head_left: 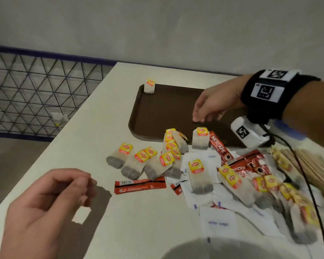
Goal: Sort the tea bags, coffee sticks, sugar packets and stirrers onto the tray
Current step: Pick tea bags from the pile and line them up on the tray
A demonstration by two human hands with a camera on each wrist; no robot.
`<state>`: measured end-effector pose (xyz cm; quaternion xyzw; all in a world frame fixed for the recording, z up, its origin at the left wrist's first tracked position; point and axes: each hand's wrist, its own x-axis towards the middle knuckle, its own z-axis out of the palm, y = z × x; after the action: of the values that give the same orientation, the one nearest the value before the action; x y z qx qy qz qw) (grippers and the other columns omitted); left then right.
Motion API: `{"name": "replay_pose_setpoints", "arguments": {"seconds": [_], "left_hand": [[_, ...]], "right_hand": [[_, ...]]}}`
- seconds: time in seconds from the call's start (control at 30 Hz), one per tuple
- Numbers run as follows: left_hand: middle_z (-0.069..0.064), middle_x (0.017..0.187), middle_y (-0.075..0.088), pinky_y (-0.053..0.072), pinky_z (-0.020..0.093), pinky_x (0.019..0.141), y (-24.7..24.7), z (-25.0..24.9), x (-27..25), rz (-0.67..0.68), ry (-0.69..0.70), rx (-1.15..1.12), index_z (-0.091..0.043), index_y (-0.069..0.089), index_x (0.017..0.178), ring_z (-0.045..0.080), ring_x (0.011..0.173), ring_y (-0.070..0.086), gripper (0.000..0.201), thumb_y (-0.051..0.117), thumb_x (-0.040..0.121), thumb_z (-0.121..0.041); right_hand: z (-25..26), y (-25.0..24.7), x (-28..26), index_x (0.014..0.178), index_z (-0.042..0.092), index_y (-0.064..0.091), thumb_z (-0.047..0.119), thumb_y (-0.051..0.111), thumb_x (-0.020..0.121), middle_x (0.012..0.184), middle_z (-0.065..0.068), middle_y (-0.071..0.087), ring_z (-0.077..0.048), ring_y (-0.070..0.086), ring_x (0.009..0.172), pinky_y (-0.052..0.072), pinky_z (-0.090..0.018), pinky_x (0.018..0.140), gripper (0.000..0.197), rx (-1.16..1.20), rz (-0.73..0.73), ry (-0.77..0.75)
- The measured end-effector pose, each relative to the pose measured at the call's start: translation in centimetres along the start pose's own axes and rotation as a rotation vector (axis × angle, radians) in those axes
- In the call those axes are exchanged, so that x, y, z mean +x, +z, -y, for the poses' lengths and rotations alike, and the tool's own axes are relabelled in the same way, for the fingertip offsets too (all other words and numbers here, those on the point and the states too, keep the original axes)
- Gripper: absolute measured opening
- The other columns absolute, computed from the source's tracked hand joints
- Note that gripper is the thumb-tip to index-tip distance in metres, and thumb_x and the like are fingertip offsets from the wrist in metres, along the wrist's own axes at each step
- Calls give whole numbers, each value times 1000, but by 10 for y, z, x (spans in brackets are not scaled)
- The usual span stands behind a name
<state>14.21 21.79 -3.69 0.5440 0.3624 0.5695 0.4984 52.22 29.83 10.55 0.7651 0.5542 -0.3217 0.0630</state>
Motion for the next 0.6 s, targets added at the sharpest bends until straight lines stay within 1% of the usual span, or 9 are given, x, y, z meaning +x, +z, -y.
{"name": "replay_pose_setpoints", "arguments": {"seconds": [0.03,0.07,0.1,0.17,0.27,0.37,0.47,0.53,0.6], "left_hand": [[15,81,69,53,15,59,2,0,-2,-43,-26,-5,-9,70,84,14,63,65,23,71,88,-32],[16,85,70,53,13,59,10,-7,-7,-71,-44,16,-8,69,85,11,64,65,14,65,92,-20],[15,85,69,54,13,59,18,-11,-9,-75,-48,-5,-8,68,85,11,64,65,13,64,91,-18],[14,81,67,55,17,61,36,-23,-17,-46,-41,-92,-9,69,81,18,65,64,20,68,78,-28],[9,73,67,55,25,63,64,-33,-33,-19,-62,-144,-15,72,75,23,66,63,19,71,70,-33],[11,71,66,55,26,61,85,-30,-45,30,-75,-155,-16,73,74,24,65,64,10,67,82,-17],[15,73,65,56,33,63,92,-28,-50,48,-73,-108,-10,71,79,28,64,63,16,62,91,-4],[16,75,65,54,38,65,91,-27,-49,52,-67,-108,-7,70,82,29,65,62,16,60,93,-2],[15,74,64,51,38,66,88,-27,-47,52,-87,-133,-9,70,79,30,65,60,22,58,95,-1]], "right_hand": [[-3,9,-4,114,15,72,35,70,94,108,-6,71,-22,62,99,52,-35,83,28,-21,-23,1],[-6,18,-9,113,17,73,37,69,94,113,-6,71,-23,63,104,52,-35,87,28,-32,-50,-3],[-6,24,-10,112,18,73,38,69,94,116,-7,71,-26,64,110,53,-37,92,27,-32,-71,-11],[-6,35,-17,105,19,75,32,71,93,114,-8,72,-29,65,113,55,-43,98,18,-16,-119,-55],[-5,44,-34,94,18,75,20,72,90,103,-1,73,-24,66,105,56,-43,94,5,-26,-230,-169],[-6,47,-57,95,18,74,17,72,92,101,4,71,-17,64,101,54,-33,87,4,-7,-328,-287],[-5,50,-83,93,21,74,20,72,94,93,5,72,-12,66,87,59,-37,79,2,64,-414,-406],[-4,55,-101,93,23,74,21,74,93,86,5,74,-8,65,77,57,-31,69,2,125,-387,-476],[-3,60,-115,94,23,75,20,76,91,84,4,75,-12,68,77,55,-31,70,4,125,-267,-527]]}}
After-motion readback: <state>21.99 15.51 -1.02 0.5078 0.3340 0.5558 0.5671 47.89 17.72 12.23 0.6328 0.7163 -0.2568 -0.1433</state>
